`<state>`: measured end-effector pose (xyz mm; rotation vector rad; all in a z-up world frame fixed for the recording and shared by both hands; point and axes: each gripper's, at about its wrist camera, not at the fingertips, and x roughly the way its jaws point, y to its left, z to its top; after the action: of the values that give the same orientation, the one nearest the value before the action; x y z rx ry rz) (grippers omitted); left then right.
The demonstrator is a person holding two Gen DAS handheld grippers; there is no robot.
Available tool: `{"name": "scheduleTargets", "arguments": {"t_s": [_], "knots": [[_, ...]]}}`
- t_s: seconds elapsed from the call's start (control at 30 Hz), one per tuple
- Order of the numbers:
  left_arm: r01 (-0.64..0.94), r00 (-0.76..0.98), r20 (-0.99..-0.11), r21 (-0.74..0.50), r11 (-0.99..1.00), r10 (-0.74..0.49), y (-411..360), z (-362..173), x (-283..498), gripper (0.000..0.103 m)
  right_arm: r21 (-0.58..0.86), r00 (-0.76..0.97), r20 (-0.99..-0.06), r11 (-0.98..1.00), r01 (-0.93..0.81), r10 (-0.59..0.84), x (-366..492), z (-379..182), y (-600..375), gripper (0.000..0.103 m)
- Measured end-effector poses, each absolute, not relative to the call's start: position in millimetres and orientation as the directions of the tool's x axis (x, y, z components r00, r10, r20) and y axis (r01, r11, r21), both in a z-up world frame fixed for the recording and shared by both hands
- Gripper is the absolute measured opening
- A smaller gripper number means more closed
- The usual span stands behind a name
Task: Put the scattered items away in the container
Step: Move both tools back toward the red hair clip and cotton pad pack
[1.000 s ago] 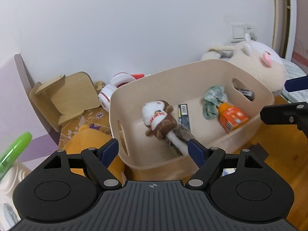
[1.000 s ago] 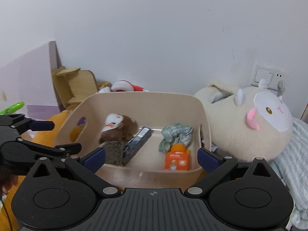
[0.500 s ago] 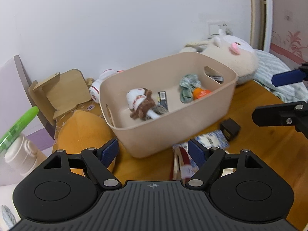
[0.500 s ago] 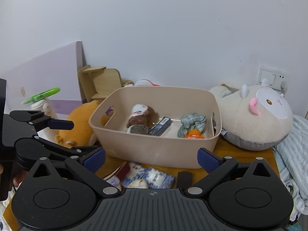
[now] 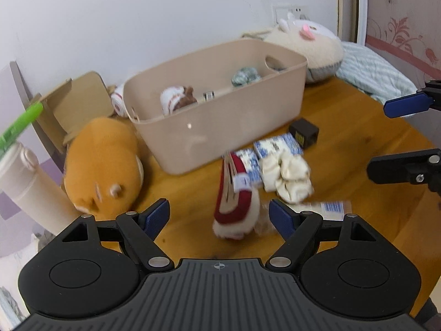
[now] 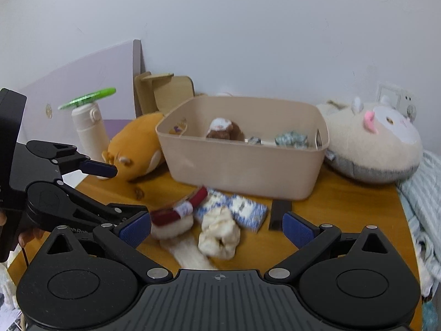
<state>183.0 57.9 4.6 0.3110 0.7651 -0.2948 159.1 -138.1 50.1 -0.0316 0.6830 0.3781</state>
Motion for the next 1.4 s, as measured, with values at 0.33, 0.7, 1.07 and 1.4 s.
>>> {"name": "scheduleTargets", "arguments": {"t_s": [0.33, 0.7, 1.07, 1.4], "knots": [[0.373, 0.641, -0.754, 0.148, 0.916, -0.140, 65.4, -26.8, 181.3, 0.081, 0.137, 0.655, -0.674, 0.929, -0.344, 0.342, 152.9, 14.1, -143.6, 0.103], [0.382, 0.622, -0.769, 0.134, 0.915, -0.147, 67.8, -46.8, 189.4, 0.081, 0.089, 0.615, -0.718, 0.920, -0.382, 0.325, 159.8, -16.4, -126.8, 0.101], [0.411, 0.629, -0.755, 0.120, 0.904, -0.186, 66.5, -53.3, 210.8, 0.081, 0.060, 0.584, -0.744, 0.902, -0.428, 0.327, 175.8, -40.7, -115.2, 0.096], [0.443, 0.618, -0.748, 0.077, 0.893, -0.242, 65.7, -63.6, 231.9, 0.081, 0.070, 0.555, -0.762, 0.894, -0.443, 0.334, 195.6, -59.4, -109.1, 0.086]]}}
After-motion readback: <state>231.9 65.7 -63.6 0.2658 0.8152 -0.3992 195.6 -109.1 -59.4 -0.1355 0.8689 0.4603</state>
